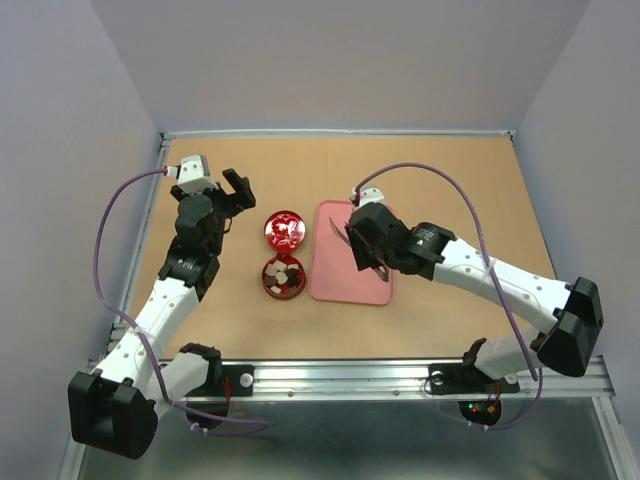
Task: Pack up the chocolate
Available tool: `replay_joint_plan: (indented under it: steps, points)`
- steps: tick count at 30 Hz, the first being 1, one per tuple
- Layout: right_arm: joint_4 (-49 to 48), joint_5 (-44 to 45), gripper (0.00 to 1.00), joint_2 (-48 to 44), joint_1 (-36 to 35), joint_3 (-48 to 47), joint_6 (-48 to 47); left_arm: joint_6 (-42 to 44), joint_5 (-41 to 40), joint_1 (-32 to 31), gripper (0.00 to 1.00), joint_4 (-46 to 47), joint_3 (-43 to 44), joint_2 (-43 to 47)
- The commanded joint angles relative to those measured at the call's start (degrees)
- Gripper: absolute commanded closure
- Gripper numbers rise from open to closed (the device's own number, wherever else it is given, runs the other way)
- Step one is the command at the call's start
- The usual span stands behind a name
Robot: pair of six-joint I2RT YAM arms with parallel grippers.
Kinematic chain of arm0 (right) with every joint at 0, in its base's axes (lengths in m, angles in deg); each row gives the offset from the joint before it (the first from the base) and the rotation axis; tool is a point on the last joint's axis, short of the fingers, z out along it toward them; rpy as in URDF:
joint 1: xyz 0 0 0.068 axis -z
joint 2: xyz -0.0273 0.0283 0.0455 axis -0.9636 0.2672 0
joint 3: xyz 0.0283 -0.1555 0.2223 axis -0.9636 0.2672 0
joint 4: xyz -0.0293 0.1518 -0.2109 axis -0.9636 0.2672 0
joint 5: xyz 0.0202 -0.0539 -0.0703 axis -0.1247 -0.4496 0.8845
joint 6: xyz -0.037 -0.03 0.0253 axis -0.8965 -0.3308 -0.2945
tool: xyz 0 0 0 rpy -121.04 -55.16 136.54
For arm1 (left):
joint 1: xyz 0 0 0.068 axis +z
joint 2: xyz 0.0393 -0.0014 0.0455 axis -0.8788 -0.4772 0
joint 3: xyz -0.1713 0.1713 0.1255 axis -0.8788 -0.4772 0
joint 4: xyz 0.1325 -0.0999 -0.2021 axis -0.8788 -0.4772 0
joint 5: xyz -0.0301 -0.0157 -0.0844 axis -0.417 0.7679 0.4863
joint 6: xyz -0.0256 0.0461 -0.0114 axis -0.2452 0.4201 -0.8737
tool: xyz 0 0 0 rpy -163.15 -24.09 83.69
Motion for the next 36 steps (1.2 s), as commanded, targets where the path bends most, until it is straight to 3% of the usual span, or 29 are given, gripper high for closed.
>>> replay_joint_plan:
  steps: [1,14,24,36]
  points:
    - [4.7,1.1,0.46,-4.1,0.0,1.5,4.6,0.0,0.2,-0.3,0.01,1.9,3.4,0.5]
    - [11.3,-1.8,0.46,-11.1,-0.1,8.2,13.5,-0.2,0.6,-0.4,0.01,1.9,3.2,0.9]
    - [11.3,-2.1,0.47,-10.1,-0.1,9.9,14.9,-0.3,0.7,-0.4,0.01,1.6,3.2,1.5]
    - [8.9,-2.4,0.56,-7.9,-0.1,10.6,13.9,-0.3,0.6,-0.4,0.01,1.6,3.2,1.3]
